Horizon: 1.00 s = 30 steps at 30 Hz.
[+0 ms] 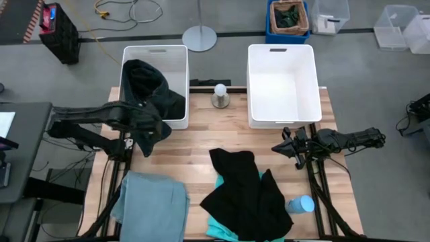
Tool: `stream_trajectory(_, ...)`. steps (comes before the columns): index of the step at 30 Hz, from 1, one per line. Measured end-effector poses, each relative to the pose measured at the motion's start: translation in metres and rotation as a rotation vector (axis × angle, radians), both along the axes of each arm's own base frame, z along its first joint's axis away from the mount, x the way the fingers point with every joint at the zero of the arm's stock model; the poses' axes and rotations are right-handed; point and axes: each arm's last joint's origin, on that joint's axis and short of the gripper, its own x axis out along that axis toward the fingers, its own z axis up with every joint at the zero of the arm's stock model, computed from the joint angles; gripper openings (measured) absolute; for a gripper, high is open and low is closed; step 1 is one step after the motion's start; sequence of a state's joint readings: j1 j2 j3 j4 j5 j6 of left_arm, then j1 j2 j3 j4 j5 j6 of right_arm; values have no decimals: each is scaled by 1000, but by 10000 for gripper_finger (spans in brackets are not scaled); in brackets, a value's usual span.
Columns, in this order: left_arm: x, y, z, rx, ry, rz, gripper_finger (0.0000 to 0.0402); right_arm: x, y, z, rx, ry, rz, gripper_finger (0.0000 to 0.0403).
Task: Sort clothes
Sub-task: Put the dark blue pants into the left white laundry bin
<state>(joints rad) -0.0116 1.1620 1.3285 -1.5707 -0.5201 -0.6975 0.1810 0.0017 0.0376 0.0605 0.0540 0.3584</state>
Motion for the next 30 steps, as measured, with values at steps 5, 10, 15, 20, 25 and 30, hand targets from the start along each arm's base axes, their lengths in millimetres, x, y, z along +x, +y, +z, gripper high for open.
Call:
stream_trajectory(5, 22, 0, -14, 31, 154, -106, 222, 0, 0, 0, 0, 0, 0, 24)
stream_trajectory(10, 38, 1, -25, 57, 265, -174, 222, 0, 0, 0, -1, 0, 0, 24)
stream_trajectory(15, 49, 3, -35, 43, 334, -194, 222, 0, 0, 0, -3, 0, 0, 24)
stream_trajectory(20, 54, 7, -39, 28, 370, -201, 197, 0, 0, 0, -4, 1, 0, 24)
stream_trajectory(25, 52, 10, -38, 17, 365, -194, 122, 0, 0, 0, -4, 2, 0, 24)
stream_trajectory(30, 47, 9, -34, -4, 346, -206, 39, 0, 0, 0, -4, 5, 0, 24)
